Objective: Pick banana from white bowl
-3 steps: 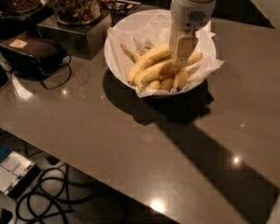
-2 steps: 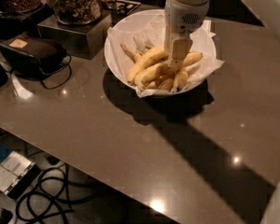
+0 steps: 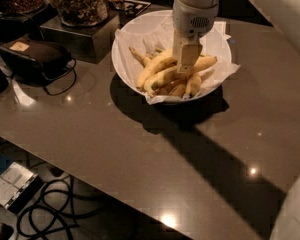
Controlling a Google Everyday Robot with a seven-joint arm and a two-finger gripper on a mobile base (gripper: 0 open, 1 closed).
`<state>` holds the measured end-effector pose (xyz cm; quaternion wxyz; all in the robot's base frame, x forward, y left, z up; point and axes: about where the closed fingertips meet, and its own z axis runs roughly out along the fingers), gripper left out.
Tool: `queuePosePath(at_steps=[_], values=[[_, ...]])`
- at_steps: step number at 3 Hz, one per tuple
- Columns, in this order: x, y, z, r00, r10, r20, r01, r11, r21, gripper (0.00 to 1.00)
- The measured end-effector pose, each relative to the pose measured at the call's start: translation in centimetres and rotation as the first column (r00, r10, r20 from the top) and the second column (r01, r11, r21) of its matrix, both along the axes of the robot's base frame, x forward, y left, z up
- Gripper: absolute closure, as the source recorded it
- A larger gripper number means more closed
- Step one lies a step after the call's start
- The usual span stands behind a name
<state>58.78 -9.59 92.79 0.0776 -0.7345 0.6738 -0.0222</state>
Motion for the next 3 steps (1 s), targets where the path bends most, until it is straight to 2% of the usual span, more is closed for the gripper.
queuePosePath(at_steps=[3], values=[[0.6,0.2,-1.6,0.9995,0.010,-0.032,-0.010,1.000,-0.019,0.56]])
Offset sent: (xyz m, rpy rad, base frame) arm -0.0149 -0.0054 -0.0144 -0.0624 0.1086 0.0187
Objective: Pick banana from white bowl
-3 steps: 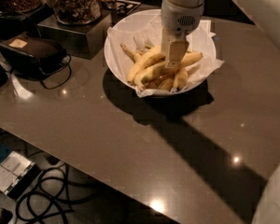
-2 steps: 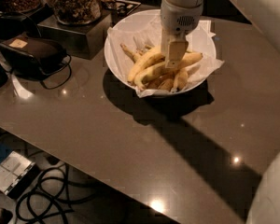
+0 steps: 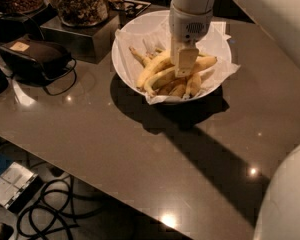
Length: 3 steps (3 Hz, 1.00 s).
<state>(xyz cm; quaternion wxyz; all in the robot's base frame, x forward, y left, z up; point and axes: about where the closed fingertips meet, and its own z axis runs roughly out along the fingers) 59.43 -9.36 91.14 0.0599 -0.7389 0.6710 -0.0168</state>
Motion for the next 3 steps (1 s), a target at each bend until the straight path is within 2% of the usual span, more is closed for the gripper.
queuePosePath(at_steps=[1,3], values=[[0.09,-0.07,-0.32,1.0000,0.001,-0.006,-0.001,1.000,-0.004,0.44],[0.16,-0.01,-0.57,0.9999,0.003,-0.013,-0.004,1.000,-0.011,0.47]])
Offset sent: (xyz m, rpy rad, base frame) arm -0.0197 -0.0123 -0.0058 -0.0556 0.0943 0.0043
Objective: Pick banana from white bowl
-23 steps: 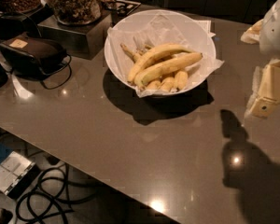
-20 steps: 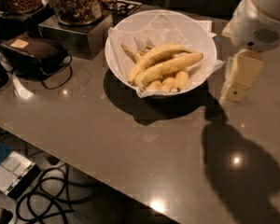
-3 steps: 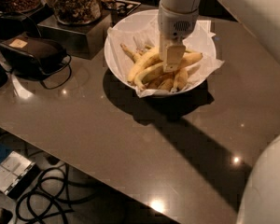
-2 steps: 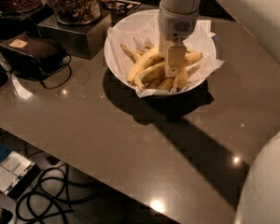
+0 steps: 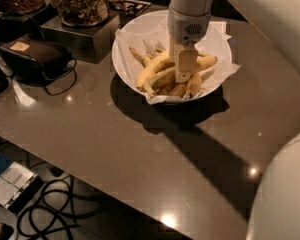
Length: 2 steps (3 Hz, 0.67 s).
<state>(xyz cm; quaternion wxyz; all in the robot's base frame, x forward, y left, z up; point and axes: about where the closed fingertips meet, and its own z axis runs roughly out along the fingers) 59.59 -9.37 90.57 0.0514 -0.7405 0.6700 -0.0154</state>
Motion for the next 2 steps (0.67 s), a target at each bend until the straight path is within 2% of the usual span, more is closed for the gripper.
queuePosePath(at_steps=[2], values=[[0.09,-0.11,-0.64,0.9999,-0.001,-0.014,0.001,1.000,-0.005,0.47]])
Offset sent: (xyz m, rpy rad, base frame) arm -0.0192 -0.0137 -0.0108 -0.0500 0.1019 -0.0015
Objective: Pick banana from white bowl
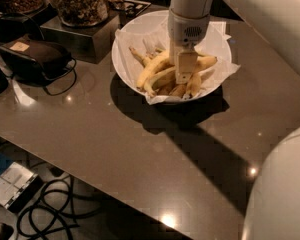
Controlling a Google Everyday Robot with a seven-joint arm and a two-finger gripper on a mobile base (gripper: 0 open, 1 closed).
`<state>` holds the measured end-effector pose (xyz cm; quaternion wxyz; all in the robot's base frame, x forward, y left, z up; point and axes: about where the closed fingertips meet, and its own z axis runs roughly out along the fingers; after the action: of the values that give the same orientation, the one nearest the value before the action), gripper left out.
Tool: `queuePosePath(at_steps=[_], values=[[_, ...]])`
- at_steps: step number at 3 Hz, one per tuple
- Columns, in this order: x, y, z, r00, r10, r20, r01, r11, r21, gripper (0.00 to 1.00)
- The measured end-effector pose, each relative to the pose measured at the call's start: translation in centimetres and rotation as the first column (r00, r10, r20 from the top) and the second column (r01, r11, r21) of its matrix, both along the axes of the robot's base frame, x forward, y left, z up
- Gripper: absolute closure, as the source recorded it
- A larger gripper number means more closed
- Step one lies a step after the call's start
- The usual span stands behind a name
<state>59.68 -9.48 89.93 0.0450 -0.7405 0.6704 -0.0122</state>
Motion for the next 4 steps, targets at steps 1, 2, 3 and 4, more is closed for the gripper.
queuePosePath(at_steps=[1,2,3,4], values=[[0.4,-0.3,-0.5,1.0000,0.002,-0.008,-0.002,1.000,-0.009,0.47],[0.6,-0.4,-1.2,0.9998,0.005,-0.019,-0.006,1.000,-0.010,0.47],[0.4,-0.6,-1.8,0.9996,0.016,-0.025,-0.016,1.000,-0.010,0.65],[-0.3,-0.7,-2.1,0.9995,0.022,-0.024,-0.023,1.000,-0.015,0.89]])
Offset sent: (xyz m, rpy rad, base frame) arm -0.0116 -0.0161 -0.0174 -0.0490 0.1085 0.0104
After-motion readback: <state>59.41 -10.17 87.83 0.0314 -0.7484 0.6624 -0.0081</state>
